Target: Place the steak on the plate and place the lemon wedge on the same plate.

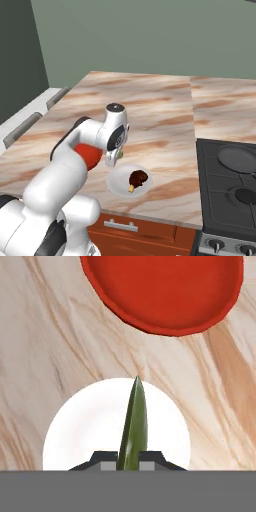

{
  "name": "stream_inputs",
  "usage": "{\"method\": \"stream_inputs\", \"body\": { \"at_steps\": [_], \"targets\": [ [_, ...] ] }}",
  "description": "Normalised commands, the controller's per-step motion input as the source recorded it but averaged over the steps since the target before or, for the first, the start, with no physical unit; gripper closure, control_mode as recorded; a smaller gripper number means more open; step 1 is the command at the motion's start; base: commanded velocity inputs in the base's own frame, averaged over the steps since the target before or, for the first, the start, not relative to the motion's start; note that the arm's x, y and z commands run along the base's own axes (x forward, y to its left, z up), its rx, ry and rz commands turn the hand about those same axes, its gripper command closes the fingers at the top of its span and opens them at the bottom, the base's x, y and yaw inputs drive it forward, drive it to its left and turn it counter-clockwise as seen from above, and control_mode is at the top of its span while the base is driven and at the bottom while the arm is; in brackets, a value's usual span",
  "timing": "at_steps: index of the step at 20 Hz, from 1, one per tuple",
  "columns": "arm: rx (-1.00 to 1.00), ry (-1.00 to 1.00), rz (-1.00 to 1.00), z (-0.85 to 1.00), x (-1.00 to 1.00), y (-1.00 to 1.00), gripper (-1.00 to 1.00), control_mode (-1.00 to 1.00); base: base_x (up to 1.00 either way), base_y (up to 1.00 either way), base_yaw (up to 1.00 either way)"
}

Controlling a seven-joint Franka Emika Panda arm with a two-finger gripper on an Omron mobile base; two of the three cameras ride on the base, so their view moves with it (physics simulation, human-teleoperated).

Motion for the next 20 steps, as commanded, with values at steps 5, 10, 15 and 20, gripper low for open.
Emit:
{"method": "stream_inputs", "body": {
  "at_steps": [5,10,15,20],
  "targets": [
    [-0.04,0.0,-0.17,-0.32,0.0,-0.06,1.0,-1.0,0.0,0.0,0.0],
    [0.0,0.0,0.0,-0.41,0.0,0.0,1.0,-1.0,0.0,0.0,0.0],
    [0.03,0.0,0.02,-0.46,0.0,0.0,1.0,-1.0,0.0,0.0,0.0],
    [0.01,0.0,0.01,-0.36,0.0,0.0,1.0,-1.0,0.0,0.0,0.0]
  ]
}}
